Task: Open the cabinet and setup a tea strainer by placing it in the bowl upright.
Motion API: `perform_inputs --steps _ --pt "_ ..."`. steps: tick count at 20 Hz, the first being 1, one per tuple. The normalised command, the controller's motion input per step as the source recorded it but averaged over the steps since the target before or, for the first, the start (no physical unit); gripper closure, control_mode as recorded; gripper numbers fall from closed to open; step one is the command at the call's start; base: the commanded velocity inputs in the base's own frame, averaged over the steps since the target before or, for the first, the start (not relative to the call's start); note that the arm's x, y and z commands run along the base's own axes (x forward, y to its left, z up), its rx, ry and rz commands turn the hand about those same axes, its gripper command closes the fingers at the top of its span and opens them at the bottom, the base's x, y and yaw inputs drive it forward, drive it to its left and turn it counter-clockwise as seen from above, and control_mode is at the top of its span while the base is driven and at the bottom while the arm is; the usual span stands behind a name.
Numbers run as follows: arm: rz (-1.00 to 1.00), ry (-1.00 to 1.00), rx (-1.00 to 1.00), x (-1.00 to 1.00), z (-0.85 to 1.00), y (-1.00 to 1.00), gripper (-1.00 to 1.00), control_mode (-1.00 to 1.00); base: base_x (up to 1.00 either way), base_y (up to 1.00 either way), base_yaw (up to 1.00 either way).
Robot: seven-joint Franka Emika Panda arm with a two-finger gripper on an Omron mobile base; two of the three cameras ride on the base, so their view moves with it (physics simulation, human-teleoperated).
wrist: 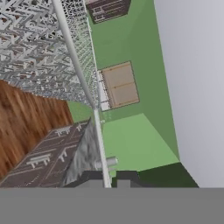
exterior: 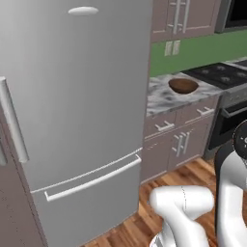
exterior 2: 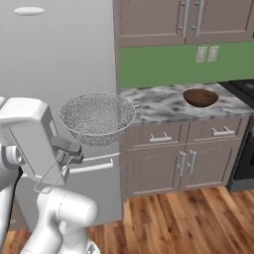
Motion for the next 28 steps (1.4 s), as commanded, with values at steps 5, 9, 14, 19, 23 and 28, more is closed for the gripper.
perform_inputs --steps 5,9,14,19,23,28 --pt "0.0 0.0 0.0 0.0 0.0 0.0 1.0 1.0 0.39 -0.89 0.18" --pt "0.0 0.0 0.0 0.0 0.0 0.0 1.0 1.0 0.52 -0.97 0.25" --pt "0.0 0.0 0.0 0.0 0.0 0.0 1.0 1.0 0.16 -0.88 0.29" --pt "0.0 0.0 0.0 0.0 0.0 0.0 1.0 1.0 0.4 -0.62 0.28" --pt "0.0 0.0 0.0 0.0 0.0 0.0 1.0 1.0 0.38 -0.71 0.29" --pt "0.0 0.0 0.0 0.0 0.0 0.0 1.0 1.0 0.52 -0.64 0.24"
